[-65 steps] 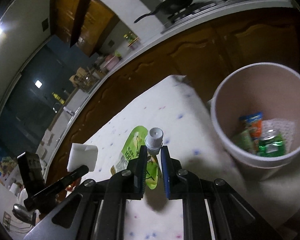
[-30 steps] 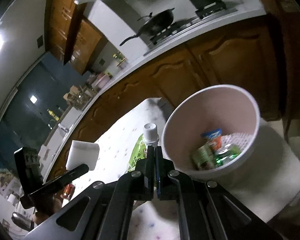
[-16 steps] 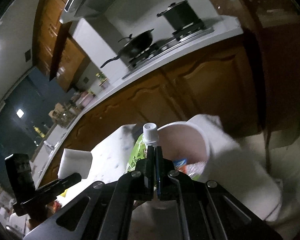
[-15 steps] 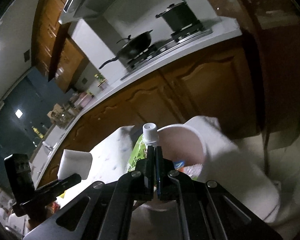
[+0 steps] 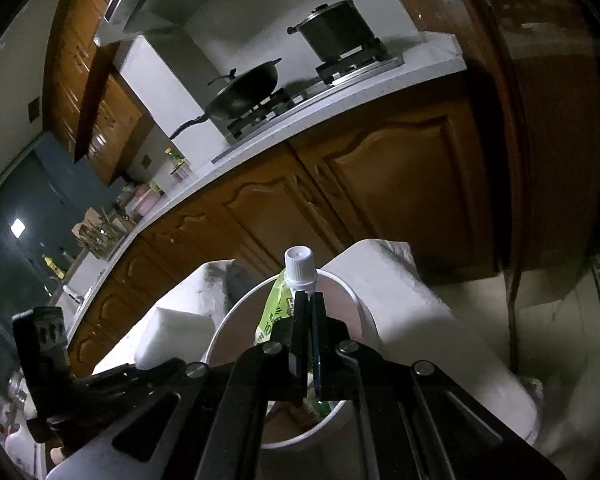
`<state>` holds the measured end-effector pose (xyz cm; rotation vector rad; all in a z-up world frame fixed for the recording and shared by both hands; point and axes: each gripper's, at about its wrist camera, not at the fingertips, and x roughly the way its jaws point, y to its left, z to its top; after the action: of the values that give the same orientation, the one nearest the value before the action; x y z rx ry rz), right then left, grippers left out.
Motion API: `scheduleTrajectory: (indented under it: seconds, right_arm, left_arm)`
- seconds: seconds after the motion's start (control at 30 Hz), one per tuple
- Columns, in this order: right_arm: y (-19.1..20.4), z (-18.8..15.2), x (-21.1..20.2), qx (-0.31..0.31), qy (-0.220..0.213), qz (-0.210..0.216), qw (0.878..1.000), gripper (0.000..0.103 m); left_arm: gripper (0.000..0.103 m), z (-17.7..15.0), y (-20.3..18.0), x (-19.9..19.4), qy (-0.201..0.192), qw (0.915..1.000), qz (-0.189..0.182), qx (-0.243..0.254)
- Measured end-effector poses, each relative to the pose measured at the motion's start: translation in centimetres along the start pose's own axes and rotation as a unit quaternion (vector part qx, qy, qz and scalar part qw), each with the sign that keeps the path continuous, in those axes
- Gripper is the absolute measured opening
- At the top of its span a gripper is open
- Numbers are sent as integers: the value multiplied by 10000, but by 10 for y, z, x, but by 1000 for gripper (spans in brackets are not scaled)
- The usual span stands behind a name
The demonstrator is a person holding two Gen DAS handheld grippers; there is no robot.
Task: Collect trash
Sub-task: 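Carry the sponge and pouch over the bin and open both grippers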
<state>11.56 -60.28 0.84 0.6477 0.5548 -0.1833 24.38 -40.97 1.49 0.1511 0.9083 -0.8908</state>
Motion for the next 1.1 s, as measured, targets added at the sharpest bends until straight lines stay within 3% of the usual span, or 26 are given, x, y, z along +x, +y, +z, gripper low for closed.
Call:
scheduleTrajectory:
  seconds: [0.07, 0.13, 0.2, 0.3, 0.87, 1.1]
  right_arm:
    - [0, 0, 4, -29, 36, -6, 10000, 1]
    - [-1, 0, 10, 21, 98, 59, 9999, 7]
    - [-3, -2, 14, 65, 161, 113, 9998, 9]
    - [-7, -4, 18, 188, 193, 192, 9995, 25]
    - [1, -19, 10, 321, 232, 376, 9985, 34]
    - [25, -34, -8, 213, 119, 479, 9986, 55]
  left_arm:
    - [28, 0, 0, 5, 59, 10000, 16, 1]
    - [46, -2, 0, 8, 113, 9999, 48, -6]
    - [55, -4, -1, 7, 75, 9999, 72, 24]
    - [56, -6, -1, 6, 76, 9999, 92, 51]
    - [60, -30, 21, -21, -2, 9990, 183, -418]
    - [70, -50, 29, -56, -277, 9970, 332, -647]
